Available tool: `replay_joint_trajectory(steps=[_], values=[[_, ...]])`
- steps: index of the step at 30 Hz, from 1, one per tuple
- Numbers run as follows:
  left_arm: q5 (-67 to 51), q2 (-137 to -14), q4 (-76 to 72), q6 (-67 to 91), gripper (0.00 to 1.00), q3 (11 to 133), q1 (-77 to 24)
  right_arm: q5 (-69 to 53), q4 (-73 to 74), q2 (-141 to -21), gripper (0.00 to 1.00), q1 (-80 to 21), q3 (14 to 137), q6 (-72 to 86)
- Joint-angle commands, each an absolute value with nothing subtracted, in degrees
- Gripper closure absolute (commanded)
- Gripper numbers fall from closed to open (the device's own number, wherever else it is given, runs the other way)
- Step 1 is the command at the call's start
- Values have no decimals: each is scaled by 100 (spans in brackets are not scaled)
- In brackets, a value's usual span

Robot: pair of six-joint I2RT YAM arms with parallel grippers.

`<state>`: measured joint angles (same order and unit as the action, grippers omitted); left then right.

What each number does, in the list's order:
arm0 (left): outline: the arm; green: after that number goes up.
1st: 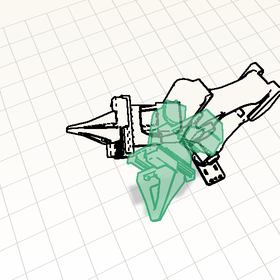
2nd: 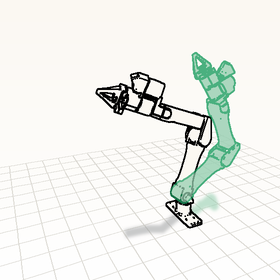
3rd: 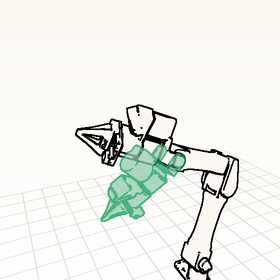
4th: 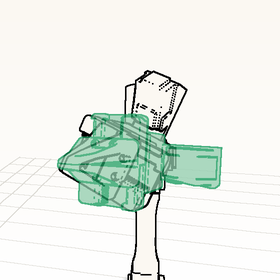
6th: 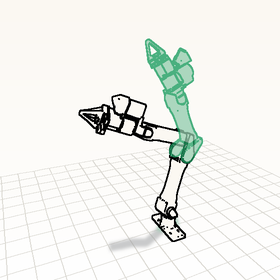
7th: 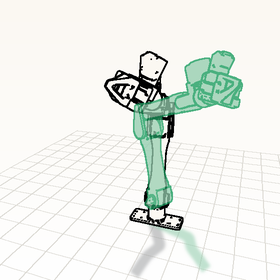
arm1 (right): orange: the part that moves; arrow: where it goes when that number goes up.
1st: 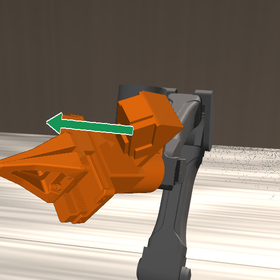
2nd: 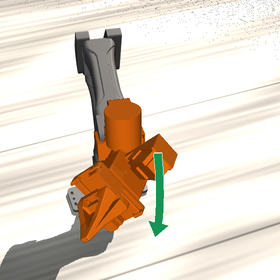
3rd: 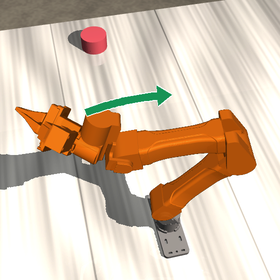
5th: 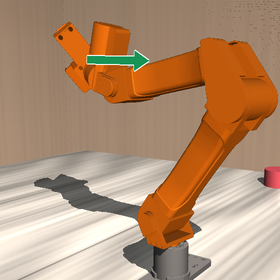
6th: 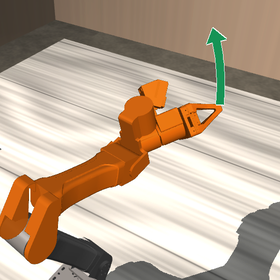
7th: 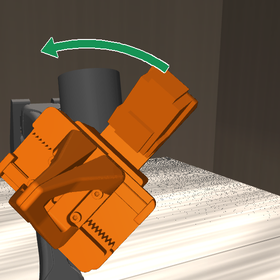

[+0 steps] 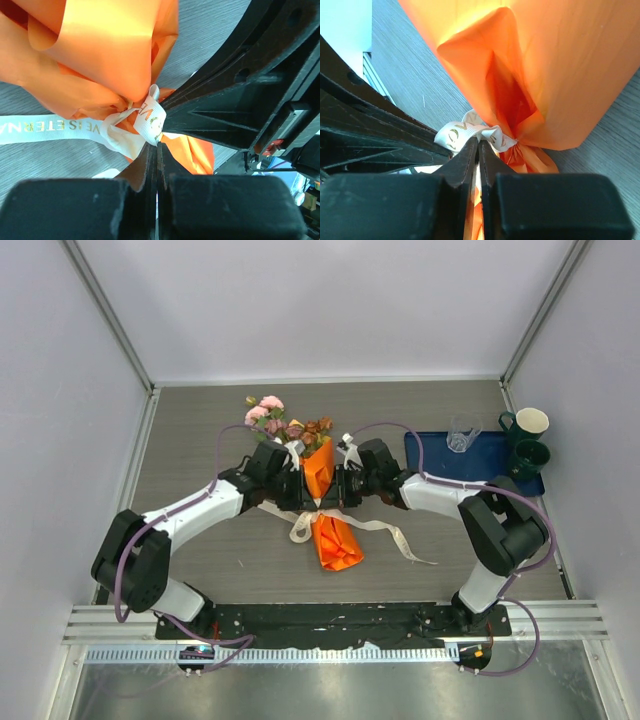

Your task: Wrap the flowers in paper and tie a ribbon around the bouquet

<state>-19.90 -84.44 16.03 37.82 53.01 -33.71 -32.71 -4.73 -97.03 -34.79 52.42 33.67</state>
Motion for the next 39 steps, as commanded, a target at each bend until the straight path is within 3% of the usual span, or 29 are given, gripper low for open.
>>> replay_joint_trajectory(steps=[1, 3, 5, 7, 8, 12, 22, 39], values=[[-1898, -8192, 1652, 3647, 100, 5300, -3349, -3244, -818, -9581, 85, -3489, 5229, 3542], [-1933, -8191, 1644, 3674, 100, 5317, -3349, -3103, -616, -9405, 74, -3489, 5195, 3446], [-1942, -8183, 1635, 3691, 100, 5317, -3349, -3129, -536, -9343, 71, -3498, 5168, 3419], [-1969, -8183, 1600, 3718, 100, 5300, -3349, -3242, -658, -9378, 76, -3498, 5116, 3646], [-1995, -8191, 1574, 3726, 100, 5291, -3349, -3348, -842, -9404, 84, -3507, 5098, 3761], [-2144, -8191, 1451, 3823, 100, 5265, -3340, -3384, -1396, -9536, 100, -3612, 4966, 4244], [-2390, -8262, 1161, 4087, 100, 5045, -3375, -2639, -3146, -9791, 100, -3718, 4378, 6064], [-2180, -8077, 1072, 4140, 100, 4772, -3366, -2408, -1661, -8640, 63, -3700, 3920, 5651]])
